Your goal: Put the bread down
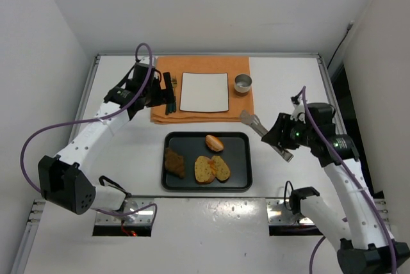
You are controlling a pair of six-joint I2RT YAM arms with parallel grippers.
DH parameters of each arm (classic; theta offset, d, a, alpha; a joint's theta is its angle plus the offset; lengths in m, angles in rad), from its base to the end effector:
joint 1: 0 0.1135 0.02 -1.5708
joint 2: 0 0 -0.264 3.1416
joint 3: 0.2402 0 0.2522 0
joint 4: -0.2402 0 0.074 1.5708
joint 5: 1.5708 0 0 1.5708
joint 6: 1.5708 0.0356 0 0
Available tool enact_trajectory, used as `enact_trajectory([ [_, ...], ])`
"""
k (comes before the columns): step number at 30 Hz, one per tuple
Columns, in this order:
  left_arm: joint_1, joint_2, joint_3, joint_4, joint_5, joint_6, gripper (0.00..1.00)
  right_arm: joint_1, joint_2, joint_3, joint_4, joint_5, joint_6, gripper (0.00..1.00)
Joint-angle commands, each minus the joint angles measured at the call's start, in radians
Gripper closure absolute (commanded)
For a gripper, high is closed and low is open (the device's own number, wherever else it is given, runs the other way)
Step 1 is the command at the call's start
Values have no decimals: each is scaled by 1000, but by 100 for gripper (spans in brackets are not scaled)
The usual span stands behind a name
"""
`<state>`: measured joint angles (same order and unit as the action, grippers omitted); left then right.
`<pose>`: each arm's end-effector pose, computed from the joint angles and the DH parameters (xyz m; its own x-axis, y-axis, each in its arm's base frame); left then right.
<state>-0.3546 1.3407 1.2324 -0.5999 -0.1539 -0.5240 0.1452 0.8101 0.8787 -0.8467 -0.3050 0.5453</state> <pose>0.2764 -0.0965 0.3327 -0.6452 -0.2883 -0.7075 -0.1027 0.9504 -0.2937 0.1520 0.0330 0.3056 -0.7752 0.3867 -0.4996 0.0613 0.8331 0.5496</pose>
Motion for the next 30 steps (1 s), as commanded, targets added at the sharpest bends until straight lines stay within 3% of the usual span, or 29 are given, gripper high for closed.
enact_trajectory([
  [1, -14, -8, 44, 9, 10, -10, 1, 62, 20, -64, 33, -137, -15, 55],
  [11, -14, 3, 26, -9, -38, -45, 1, 322, 236, 58, 68, 12, -68, 53],
  [22, 17, 58, 67, -58, -87, -54, 1, 468, 386, 141, 35, 202, -110, 49],
  [30, 17, 67, 76, -58, -87, -44, 1, 518, 455, 141, 46, 191, -120, 49],
])
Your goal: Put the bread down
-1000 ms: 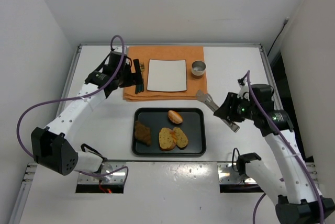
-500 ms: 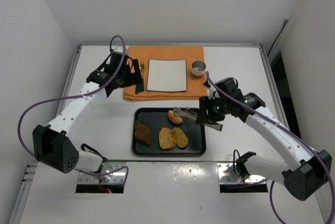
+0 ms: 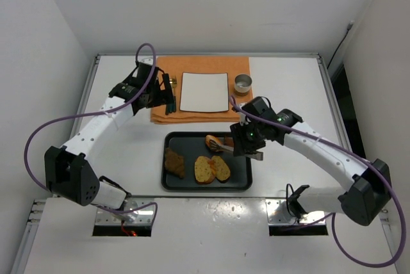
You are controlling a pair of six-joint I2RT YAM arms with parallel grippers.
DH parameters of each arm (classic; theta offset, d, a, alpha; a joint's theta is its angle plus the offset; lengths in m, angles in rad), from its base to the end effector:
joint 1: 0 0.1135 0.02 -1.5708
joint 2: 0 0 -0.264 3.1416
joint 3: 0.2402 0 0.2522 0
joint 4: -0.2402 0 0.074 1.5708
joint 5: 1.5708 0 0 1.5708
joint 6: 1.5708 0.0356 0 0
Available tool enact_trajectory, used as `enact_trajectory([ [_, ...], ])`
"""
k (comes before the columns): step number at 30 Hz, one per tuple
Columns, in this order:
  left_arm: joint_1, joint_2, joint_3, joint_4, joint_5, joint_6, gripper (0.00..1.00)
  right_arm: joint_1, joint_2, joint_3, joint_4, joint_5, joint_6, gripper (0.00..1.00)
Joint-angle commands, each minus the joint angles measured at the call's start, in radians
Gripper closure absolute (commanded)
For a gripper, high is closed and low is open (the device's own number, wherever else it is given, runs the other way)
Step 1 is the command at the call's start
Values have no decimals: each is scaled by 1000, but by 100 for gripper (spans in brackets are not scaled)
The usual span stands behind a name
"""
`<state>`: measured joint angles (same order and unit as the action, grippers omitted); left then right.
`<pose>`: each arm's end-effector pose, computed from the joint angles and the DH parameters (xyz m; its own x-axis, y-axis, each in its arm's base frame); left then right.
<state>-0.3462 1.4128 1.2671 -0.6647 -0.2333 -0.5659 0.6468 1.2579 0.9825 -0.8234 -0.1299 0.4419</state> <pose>0.2891 -0.0956 0.3193 -0.6720 -0.3121 -0.6716 -0.2133 0.9500 -0.2281 0.1891 0.1486 0.2585 -0.9181 -0.1619 -0.3617 -0.2787 0.9127 0.2987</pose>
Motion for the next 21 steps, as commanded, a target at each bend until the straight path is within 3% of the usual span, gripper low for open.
enact_trajectory([
  [1, 9, -5, 41, 7, -8, -2, 1, 25, 18, 38, 32, 16, -17, 49],
  [6, 9, -5, 32, 7, 2, 9, 1, 34, 61, 57, 46, 7, -26, 49],
  [10, 9, -14, 32, 7, -8, 9, 1, 34, 61, 102, 46, 29, -17, 67],
  [14, 9, -14, 32, 7, -8, 9, 1, 43, 61, 192, 13, 52, 1, 73],
  [21, 52, -48, 14, 17, -38, -11, 1, 22, 110, 301, 101, 105, 60, 74],
])
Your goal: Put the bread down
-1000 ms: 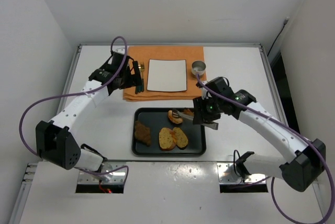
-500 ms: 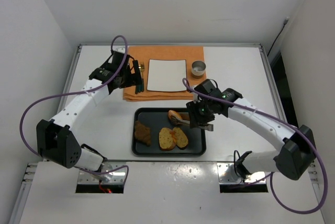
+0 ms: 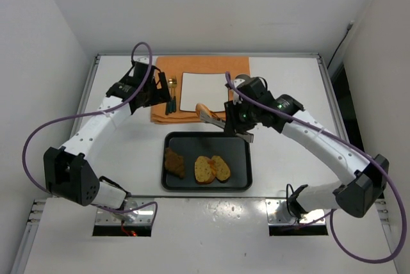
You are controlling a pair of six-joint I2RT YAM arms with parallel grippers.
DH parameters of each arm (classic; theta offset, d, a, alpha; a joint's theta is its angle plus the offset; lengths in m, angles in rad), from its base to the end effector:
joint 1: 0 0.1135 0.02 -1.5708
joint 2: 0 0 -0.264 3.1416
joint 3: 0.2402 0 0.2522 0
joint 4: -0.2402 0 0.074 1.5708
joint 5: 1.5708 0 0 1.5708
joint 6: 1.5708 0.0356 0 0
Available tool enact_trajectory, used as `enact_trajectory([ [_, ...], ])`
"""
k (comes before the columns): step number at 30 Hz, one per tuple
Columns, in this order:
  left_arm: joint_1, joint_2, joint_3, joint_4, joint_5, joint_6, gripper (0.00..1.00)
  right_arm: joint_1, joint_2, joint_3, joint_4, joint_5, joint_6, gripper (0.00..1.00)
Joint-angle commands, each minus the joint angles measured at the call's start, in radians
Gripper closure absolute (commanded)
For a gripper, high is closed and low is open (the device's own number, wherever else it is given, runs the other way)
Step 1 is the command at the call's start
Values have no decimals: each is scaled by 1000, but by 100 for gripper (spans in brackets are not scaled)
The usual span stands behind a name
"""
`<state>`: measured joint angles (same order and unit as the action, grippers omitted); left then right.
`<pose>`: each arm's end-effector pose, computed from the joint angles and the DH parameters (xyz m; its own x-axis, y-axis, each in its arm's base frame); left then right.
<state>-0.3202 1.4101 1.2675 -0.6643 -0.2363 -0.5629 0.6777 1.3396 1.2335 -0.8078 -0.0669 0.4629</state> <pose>0.2911 -0.0877 0.3202 -0.6610 -0.3274 -0.6752 -0.2370 0.9448 -0.2262 0.2138 0.1751 0.3175 -0.8455 -0.1086 -0.5228 -0.3127 0.8943 0.3201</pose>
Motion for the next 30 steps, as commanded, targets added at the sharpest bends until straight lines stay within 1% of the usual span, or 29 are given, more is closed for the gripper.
enact_trajectory([
  [1, 26, -45, 13, 17, -44, -14, 1, -9, 52, 69, 129, 58, 49, 74],
  [5, 46, -34, -9, 17, -44, -74, 1, -18, 222, 181, 208, 133, 49, 74],
  [6, 59, -46, -10, 17, -11, -74, 1, -18, 258, 235, 220, 156, 49, 74],
  [7, 59, -57, -10, 17, 1, -74, 1, -18, 332, 263, 231, 200, 49, 74],
  [8, 59, -57, -10, 17, 2, -74, 1, -18, 366, 317, 245, 217, 49, 74],
  [10, 69, -68, -10, 26, 11, -83, 1, -18, 426, 362, 268, 283, 49, 74],
  [11, 69, -77, -10, 26, 11, -83, 1, -18, 482, 410, 268, 297, 49, 74],
  [13, 69, -86, -10, 26, 11, -83, 1, -29, 536, 483, 268, 320, 49, 73],
  [14, 69, -86, -10, 26, 11, -72, 1, -38, 584, 503, 268, 329, 49, 72],
  [17, 69, -96, -20, 26, 11, -72, 1, -38, 647, 563, 268, 329, 49, 70],
  [18, 69, -96, -20, 26, 11, -72, 1, -38, 680, 573, 257, 329, 49, 67],
  [21, 78, -96, -30, 26, 11, -63, 1, -38, 707, 574, 269, 329, 49, 62],
  [22, 78, -105, -30, 26, 11, -63, 1, -38, 720, 574, 269, 329, 49, 62],
  [24, 78, -105, -30, 26, 11, -63, 1, -38, 731, 583, 269, 319, 49, 57],
  [27, 78, -105, -30, 26, 11, -63, 1, -38, 731, 583, 259, 319, 49, 51],
  [28, 78, -105, -30, 26, 24, -63, 1, -38, 731, 583, 249, 329, 49, 51],
  [30, 78, -114, -30, 26, 34, -63, 1, -38, 719, 583, 240, 338, 39, 47],
])
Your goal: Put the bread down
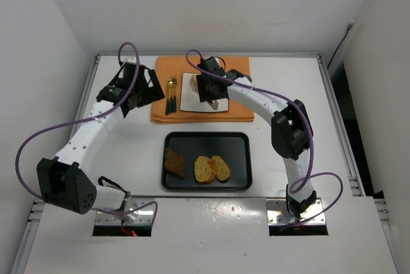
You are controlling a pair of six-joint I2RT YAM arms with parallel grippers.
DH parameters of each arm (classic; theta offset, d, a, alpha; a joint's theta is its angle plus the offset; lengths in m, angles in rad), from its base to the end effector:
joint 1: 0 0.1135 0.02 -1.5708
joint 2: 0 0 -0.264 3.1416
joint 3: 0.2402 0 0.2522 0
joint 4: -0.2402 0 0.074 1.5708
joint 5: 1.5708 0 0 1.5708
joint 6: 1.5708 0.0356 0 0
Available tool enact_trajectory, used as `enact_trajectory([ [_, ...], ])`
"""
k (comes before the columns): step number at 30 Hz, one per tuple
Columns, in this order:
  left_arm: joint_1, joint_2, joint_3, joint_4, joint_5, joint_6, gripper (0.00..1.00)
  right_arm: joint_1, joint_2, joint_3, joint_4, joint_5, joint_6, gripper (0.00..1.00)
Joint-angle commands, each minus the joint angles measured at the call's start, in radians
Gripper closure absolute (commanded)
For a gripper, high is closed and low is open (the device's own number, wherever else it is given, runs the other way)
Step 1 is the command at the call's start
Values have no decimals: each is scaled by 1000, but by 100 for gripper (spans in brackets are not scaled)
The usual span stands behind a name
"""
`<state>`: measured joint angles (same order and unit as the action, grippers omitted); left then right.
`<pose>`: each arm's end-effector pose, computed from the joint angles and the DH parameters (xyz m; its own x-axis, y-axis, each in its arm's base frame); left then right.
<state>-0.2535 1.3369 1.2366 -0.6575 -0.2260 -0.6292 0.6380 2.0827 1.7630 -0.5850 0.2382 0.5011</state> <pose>0.2803 -0.0644 0.3308 -0.5891 -0.4398 -0.6779 -0.3213 0.8972 -0.3029 0.3808 0.2719 0.2382 -0.7757 0.0060 -0.6311 -0.1015 0.9858 0.1341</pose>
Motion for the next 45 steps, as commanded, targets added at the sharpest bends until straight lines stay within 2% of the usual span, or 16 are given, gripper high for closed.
enact_trajectory([
  [1, 11, -51, 1, 19, 24, 12, 1, 2, -33, 53, 17, 33, 1, 47],
  [12, 30, -70, 29, -10, -19, 22, 1, 20, -191, 56, -70, 56, -39, 46],
  [16, 39, -70, 47, -10, -19, 22, 1, 40, -318, -57, -70, 46, -67, 46],
  [22, 48, -70, 47, -20, -39, -3, 1, 129, -466, -201, -113, -112, -91, 47],
  [31, 76, -61, 86, -51, -59, -10, 1, 293, -630, -460, -91, -221, -22, 46],
  [34, 85, -51, 95, -51, -41, -10, 1, 337, -664, -537, -55, -261, -22, 44],
  [39, 85, -42, 95, -51, -23, -10, 1, 393, -664, -547, -75, -237, -22, 43],
  [45, 85, -54, 47, -30, -1, -20, 1, 443, -638, -557, -41, -280, -22, 43],
])
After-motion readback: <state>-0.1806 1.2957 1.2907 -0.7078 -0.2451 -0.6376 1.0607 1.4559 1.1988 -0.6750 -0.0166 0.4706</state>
